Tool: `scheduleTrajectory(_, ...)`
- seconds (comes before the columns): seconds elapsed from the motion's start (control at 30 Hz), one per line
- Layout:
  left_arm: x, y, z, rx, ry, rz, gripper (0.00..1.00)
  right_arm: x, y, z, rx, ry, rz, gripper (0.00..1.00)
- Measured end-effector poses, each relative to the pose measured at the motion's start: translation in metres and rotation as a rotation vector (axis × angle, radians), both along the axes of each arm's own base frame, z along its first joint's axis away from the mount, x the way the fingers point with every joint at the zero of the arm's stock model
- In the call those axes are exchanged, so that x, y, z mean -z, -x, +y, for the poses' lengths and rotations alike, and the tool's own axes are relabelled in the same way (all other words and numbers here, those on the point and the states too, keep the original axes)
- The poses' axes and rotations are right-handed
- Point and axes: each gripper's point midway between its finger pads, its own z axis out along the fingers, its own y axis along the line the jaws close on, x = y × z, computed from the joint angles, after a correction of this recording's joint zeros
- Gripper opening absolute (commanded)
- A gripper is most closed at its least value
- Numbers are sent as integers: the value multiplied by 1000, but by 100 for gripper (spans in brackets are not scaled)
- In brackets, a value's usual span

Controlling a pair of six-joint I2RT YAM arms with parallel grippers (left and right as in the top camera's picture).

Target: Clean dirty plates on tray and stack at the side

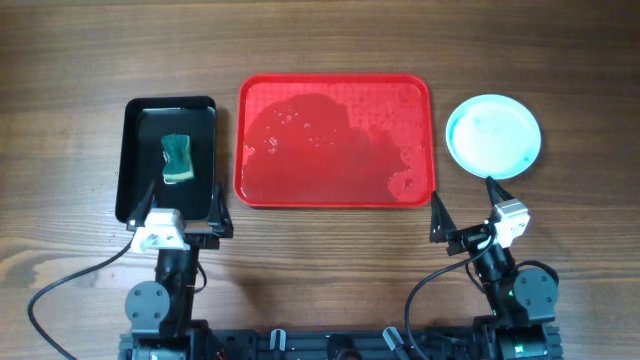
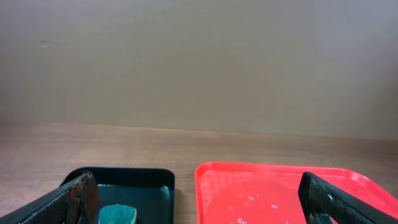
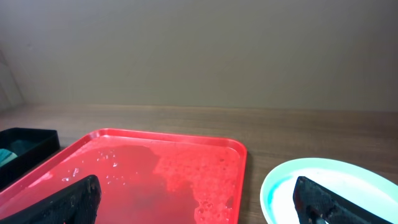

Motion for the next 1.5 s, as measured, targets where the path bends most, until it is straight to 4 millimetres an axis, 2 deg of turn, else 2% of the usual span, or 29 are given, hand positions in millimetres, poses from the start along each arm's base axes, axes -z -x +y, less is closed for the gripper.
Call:
scheduleTrajectory(0.27, 19, -3, 0, 0, -1, 47, 100, 0, 0, 0, 0, 0, 0, 100)
scheduleTrajectory(0.4, 49, -2, 0, 0, -4, 164, 100, 0, 0, 0, 0, 0, 0, 100)
scheduleTrajectory(1.5, 49, -2, 0, 0, -4, 163, 100, 0, 0, 0, 0, 0, 0, 100)
